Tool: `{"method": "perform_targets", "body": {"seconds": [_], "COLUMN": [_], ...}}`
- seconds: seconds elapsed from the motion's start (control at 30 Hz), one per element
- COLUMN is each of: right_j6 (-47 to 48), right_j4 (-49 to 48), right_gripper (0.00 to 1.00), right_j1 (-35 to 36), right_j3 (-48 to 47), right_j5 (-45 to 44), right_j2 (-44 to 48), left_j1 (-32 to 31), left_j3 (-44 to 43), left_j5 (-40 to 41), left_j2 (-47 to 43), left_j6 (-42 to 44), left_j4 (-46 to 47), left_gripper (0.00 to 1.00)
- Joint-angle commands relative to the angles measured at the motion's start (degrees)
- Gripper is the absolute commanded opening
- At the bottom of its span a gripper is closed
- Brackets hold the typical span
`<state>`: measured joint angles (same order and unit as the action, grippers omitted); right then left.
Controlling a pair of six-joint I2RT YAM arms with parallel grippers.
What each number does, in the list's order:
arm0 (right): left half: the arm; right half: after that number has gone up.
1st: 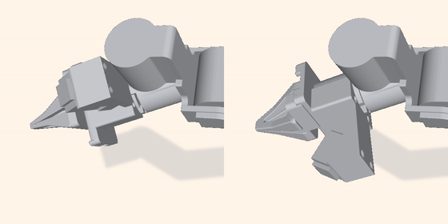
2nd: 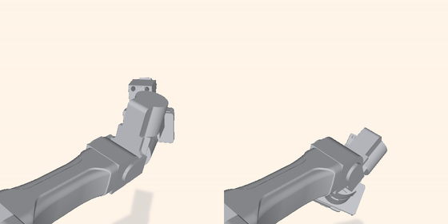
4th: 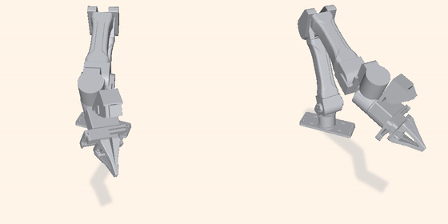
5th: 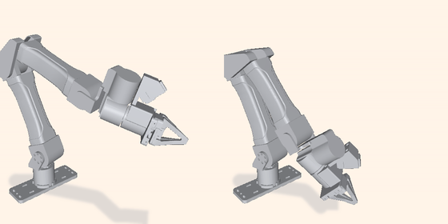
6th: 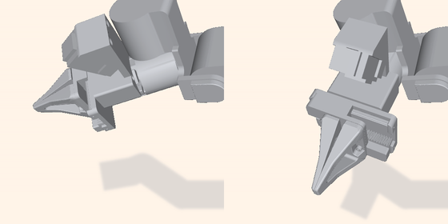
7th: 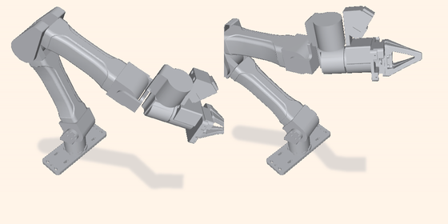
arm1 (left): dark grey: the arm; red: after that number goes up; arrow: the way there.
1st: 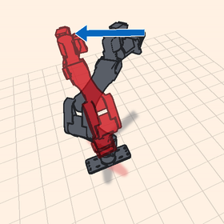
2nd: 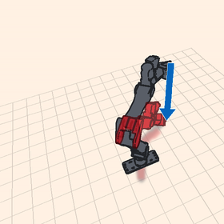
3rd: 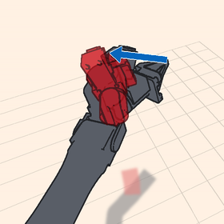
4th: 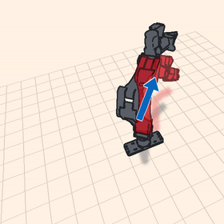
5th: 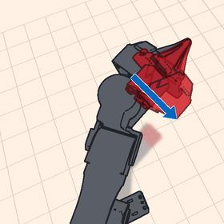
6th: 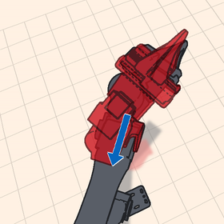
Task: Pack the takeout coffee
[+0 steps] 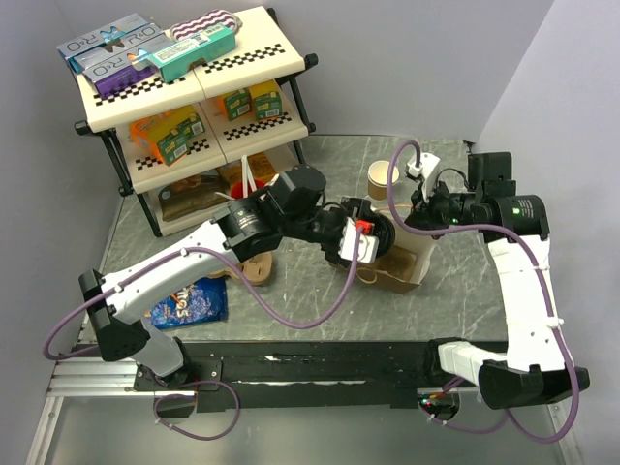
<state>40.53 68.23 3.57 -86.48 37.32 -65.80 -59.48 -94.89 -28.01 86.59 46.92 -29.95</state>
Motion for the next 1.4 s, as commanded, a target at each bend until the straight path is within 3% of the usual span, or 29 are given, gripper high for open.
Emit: {"method": "perform_targets", "body": {"seconds": [0.0, 0.47, 0.7, 1.2, 1.37], "right_j6": [-0.9, -6.1, -7.8, -7.0, -6.4], "right_j4": [-1.2, -7.0, -8.6, -14.1, -21.0], "right_gripper": [0.0, 0.0, 0.0, 0.0, 0.0], "right_j1": [1.0, 7.6, 8.8, 12.9, 18.2], "right_j3": [-1.7, 7.9, 7.7, 10.0, 18.5], "right_j5": [1.8, -3.5, -5.9, -11.0, -16.0], "right_j2": [2.3, 11.4, 12.6, 13.8, 20.2], "left_j1": [-1.2, -3.8, -3.8, -3.8, -3.8], "left_j3": [-1.1, 2.4, 1.1, 9.9, 13.3], "left_j5": [0.1, 5.9, 6.1, 13.8, 15.8], "left_j2": [1.0, 2.8, 4.2, 5.8, 5.5], "left_j6": [2.6, 10.3, 14.2, 14.8, 13.5], "left_j4": [-0.9, -2.3, -7.0, 2.8, 6.0], "left_gripper": [0.01, 0.01, 0.01, 0.01, 0.01]}}
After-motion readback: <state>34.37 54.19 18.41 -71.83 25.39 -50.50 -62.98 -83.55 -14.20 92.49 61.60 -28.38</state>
